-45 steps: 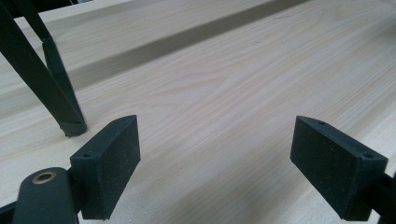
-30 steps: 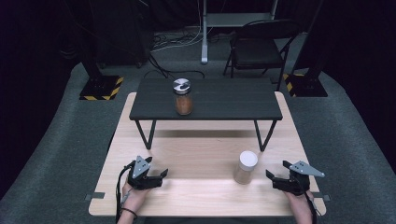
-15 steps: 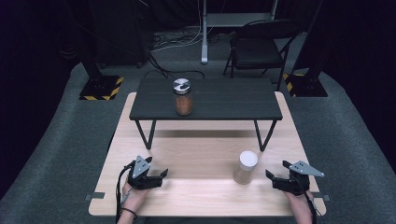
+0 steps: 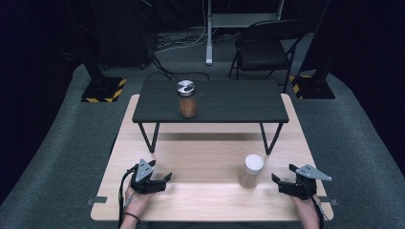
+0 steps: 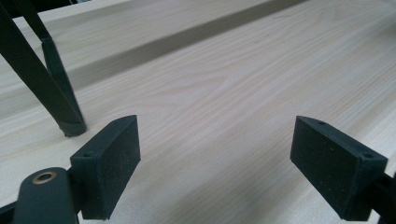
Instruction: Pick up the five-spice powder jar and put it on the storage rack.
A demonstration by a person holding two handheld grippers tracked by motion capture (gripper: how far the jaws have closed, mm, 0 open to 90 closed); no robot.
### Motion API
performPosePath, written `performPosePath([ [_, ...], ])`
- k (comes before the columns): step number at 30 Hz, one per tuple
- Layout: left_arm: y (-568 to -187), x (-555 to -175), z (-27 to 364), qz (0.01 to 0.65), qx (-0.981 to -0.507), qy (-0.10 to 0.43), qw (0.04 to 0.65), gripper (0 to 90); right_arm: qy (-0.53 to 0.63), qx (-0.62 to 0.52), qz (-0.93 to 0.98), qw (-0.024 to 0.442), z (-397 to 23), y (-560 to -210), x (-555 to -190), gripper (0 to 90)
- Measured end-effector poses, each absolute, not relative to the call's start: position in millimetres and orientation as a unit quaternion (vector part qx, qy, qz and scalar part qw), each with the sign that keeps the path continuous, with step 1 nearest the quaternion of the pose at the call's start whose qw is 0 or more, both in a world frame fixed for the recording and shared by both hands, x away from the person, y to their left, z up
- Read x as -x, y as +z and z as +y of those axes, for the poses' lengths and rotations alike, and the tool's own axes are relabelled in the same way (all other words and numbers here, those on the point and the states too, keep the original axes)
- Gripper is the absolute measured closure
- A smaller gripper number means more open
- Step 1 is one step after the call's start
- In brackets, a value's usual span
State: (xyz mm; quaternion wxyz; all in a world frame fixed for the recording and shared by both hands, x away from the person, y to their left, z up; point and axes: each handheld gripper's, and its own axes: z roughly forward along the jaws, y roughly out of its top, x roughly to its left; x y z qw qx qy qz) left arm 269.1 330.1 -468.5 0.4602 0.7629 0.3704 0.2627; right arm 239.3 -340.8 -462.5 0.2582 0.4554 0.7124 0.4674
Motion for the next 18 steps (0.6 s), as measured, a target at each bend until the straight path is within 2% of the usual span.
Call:
performPosePath([
  [18,-468.6,-268.6,329.4,0.371,-0.763,0.264,0.459,15.2,0.467,-0.456,0.712,0.258,-340.7,-462.5,-239.1,12.0],
])
